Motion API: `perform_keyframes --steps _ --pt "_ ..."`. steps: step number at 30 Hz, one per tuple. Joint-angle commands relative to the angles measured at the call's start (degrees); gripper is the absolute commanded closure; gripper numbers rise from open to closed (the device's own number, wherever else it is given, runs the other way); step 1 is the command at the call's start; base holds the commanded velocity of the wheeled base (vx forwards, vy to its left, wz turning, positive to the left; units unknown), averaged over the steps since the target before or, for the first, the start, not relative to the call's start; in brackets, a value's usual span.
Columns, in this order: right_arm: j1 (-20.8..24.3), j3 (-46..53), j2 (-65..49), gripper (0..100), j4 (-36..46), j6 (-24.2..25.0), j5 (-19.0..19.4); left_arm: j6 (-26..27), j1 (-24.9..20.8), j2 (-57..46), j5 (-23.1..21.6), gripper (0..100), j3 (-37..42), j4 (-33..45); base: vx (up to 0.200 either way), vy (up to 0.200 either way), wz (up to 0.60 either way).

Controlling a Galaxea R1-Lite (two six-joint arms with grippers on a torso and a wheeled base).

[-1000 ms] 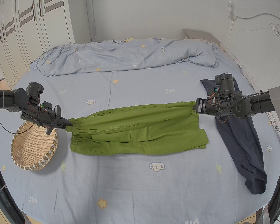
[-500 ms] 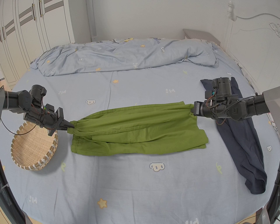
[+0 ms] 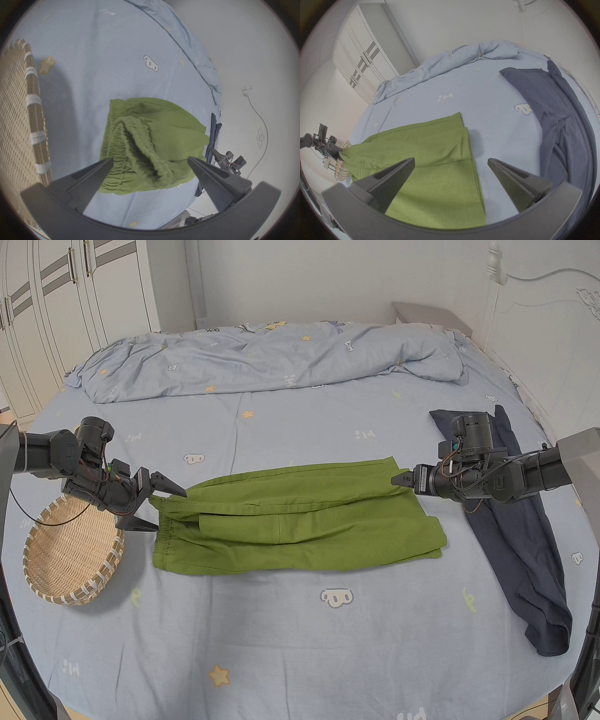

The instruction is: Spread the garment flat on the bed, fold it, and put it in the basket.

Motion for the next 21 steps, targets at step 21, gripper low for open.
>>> perform_keyframes --steps 21 --pt "-0.42 0.82 -1.62 0 -0.06 0.26 0.08 -22.36 -2.43 11.71 3.20 0 -20.24 -5.00 0.000 0.000 0.00"
